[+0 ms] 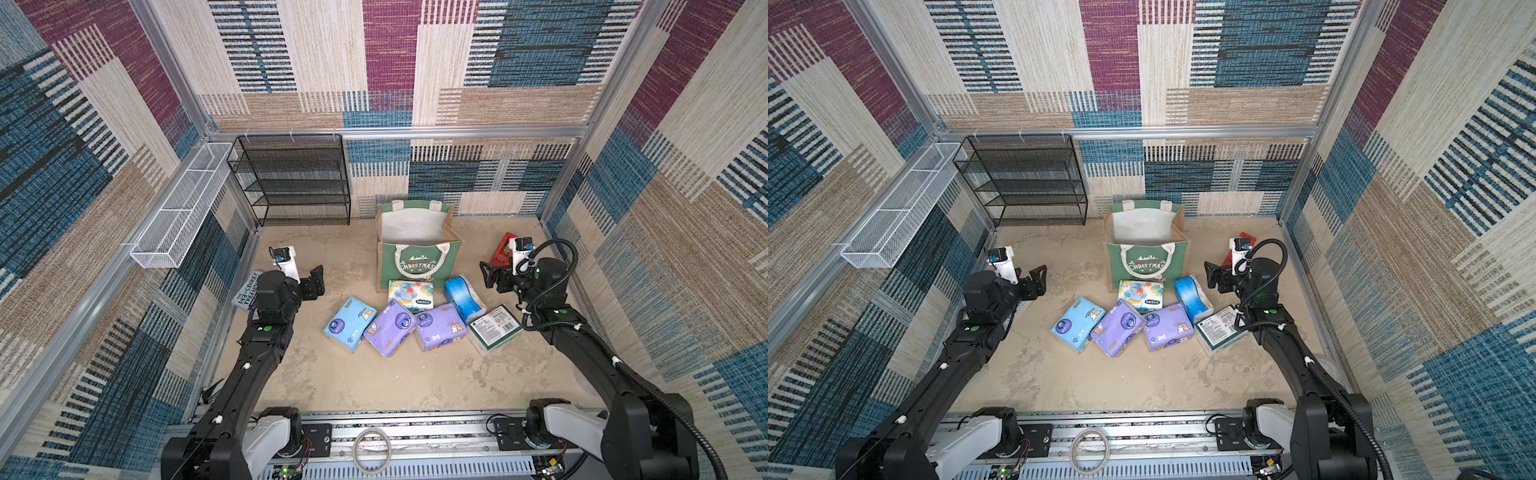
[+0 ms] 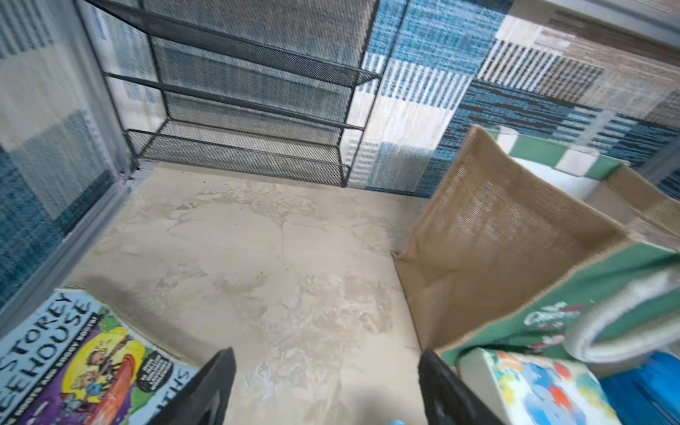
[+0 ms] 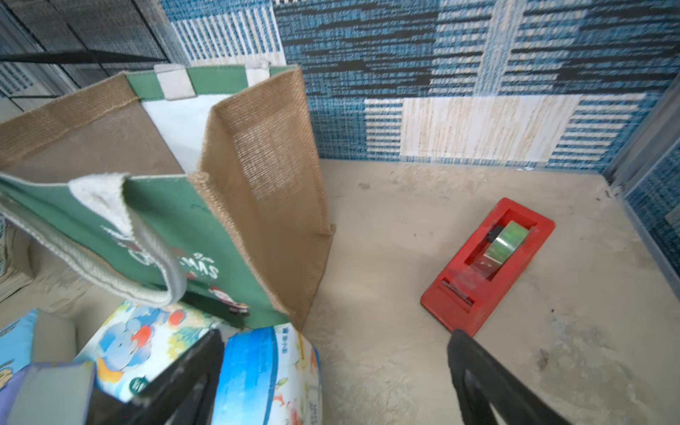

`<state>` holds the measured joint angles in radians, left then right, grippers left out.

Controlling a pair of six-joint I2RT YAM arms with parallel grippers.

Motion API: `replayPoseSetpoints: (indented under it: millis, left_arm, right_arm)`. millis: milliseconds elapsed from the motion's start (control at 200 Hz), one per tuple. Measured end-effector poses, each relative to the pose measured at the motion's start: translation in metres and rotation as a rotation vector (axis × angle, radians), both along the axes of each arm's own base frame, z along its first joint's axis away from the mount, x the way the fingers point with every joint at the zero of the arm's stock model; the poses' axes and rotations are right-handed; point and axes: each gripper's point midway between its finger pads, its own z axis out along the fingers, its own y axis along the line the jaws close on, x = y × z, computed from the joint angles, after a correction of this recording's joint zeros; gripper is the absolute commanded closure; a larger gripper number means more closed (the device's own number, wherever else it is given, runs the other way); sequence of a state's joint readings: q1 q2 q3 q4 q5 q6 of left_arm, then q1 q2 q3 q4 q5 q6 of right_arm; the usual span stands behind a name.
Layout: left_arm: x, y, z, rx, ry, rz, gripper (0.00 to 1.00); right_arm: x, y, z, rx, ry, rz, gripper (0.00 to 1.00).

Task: Put tissues into the canvas bag
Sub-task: Pick up the pack of facial tissues from the center of the board.

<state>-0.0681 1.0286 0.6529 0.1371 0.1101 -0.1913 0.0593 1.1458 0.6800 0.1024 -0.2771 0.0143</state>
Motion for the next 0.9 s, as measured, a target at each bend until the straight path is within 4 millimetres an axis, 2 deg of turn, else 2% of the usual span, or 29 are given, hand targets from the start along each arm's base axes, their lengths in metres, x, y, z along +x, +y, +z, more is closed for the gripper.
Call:
replayPoseSetpoints:
  millis: [120, 225, 361, 616, 897]
  left_arm:
    - [-0.003, -0.022, 0.004, -0.010, 0.009, -0.058, 0.18]
    - [-0.005, -0.043, 0.007, -0.008, 0.013, -0.113, 0.18]
    - [-0.006, -0.062, 0.003, -0.002, 0.029, -0.163, 0.18]
    - [-0.007, -0.060, -0.009, 0.005, 0.055, -0.145, 0.17]
    - [-0.006, -0.056, -0.010, 0.014, 0.055, -0.122, 0.16]
  right_arm:
    - [-0.006, 0.023, -0.010, -0.018, 0.070, 0.066, 0.04]
    - [-0.012, 0.039, -0.027, -0.056, 0.144, 0.101, 0.04]
    - [-0.017, 0.051, -0.050, -0.116, 0.236, 0.115, 0.05]
    - [-0.021, 0.053, -0.088, -0.218, 0.371, 0.100, 0.00]
    - [-0.024, 0.061, -0.113, -0.300, 0.453, 0.125, 0.01]
